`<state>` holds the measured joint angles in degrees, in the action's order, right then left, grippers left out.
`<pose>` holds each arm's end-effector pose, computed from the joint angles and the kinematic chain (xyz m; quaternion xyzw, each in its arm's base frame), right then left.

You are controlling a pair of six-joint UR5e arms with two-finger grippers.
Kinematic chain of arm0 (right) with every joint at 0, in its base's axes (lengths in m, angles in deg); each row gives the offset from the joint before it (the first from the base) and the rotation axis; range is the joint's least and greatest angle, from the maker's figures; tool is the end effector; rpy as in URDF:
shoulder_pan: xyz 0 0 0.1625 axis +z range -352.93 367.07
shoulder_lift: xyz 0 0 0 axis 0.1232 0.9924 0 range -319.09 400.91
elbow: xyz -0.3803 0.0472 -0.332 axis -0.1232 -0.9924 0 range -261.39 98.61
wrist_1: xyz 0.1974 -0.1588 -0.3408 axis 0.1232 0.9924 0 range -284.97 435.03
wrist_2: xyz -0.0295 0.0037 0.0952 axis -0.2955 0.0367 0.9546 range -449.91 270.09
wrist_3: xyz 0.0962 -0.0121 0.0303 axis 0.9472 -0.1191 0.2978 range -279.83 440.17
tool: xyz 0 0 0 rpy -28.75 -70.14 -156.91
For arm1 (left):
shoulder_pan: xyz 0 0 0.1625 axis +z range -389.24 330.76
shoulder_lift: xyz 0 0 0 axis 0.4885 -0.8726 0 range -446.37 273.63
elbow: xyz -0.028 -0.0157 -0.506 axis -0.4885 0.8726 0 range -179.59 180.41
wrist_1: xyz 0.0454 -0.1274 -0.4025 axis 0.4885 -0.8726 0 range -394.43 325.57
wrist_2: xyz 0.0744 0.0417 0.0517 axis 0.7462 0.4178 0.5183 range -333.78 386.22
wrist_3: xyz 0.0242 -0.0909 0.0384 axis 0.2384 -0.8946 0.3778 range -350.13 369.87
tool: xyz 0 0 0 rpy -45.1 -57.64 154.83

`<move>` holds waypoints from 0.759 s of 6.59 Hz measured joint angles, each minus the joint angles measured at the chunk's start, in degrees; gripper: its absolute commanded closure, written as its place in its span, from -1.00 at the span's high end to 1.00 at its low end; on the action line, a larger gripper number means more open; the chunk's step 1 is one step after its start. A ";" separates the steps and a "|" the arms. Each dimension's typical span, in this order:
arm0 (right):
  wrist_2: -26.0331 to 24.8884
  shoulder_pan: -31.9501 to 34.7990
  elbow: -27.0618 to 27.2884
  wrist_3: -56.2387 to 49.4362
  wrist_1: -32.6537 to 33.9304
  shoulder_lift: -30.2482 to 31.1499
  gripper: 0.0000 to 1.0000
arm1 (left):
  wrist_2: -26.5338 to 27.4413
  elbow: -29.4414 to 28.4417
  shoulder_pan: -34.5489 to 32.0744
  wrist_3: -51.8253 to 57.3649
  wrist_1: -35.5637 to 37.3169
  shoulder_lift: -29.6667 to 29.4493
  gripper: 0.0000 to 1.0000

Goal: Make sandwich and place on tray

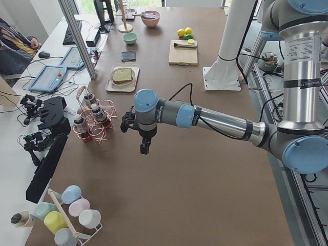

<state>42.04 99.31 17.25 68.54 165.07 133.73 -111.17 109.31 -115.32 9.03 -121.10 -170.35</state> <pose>0.0841 -0.4801 0.6931 0.0899 -0.3492 -0.0943 0.9279 -0.0277 -0.4525 0.6282 0.0594 0.4033 0.0580 0.9113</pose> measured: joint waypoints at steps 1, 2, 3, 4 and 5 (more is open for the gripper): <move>-1.70 0.16 -0.21 0.04 0.11 -0.68 1.00 | -0.04 -0.35 -1.57 0.93 0.11 1.44 0.96; -4.36 0.15 -0.44 0.13 0.18 -1.21 1.00 | -0.04 -0.32 -2.43 1.52 0.09 2.76 0.96; -5.68 0.15 -0.49 0.23 0.21 -1.35 1.00 | -0.01 0.11 -2.77 1.77 -0.06 3.81 0.96; -5.80 0.19 -0.35 0.18 0.24 -1.06 1.00 | -0.01 0.97 -3.06 1.86 -0.13 5.03 0.96; -4.67 0.26 -0.22 0.03 0.26 -0.87 1.00 | -0.03 2.10 -3.49 1.86 -0.09 5.99 0.96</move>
<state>37.37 99.57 17.03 68.57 165.33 132.85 -111.20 111.41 -118.81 10.89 -121.19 -164.36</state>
